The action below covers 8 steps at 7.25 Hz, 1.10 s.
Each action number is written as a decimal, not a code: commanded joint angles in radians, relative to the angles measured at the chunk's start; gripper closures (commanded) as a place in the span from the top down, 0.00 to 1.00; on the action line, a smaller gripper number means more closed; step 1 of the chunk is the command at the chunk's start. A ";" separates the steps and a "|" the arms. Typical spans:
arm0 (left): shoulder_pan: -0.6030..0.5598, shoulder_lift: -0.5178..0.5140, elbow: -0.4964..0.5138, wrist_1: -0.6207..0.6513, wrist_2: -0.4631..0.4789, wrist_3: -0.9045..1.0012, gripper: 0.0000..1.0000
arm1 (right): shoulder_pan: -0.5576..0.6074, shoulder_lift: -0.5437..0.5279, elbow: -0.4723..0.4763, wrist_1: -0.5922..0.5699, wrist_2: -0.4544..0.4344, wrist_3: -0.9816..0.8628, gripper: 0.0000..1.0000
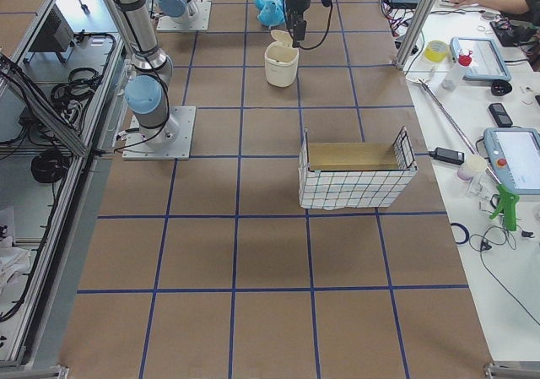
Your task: Open trash can with right arm
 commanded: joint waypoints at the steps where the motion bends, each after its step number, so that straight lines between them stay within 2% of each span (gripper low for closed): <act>1: 0.000 0.000 0.000 0.000 0.000 0.000 1.00 | -0.002 -0.009 0.045 -0.103 0.000 0.000 0.97; 2: 0.000 0.000 0.000 0.000 0.000 0.000 1.00 | 0.000 -0.015 0.051 -0.115 -0.003 0.002 0.97; 4: 0.000 0.000 0.000 0.000 0.000 -0.001 1.00 | 0.000 -0.036 0.062 -0.004 0.004 -0.001 0.99; 6: 0.000 0.000 0.000 0.000 0.000 0.000 1.00 | 0.003 -0.038 0.057 0.018 0.014 -0.001 1.00; 7: 0.000 0.000 0.000 0.000 0.000 -0.001 1.00 | 0.004 -0.037 0.055 0.018 0.026 0.019 1.00; 8: 0.000 0.000 0.000 0.000 0.000 -0.001 1.00 | 0.001 -0.035 0.049 0.001 0.024 0.136 1.00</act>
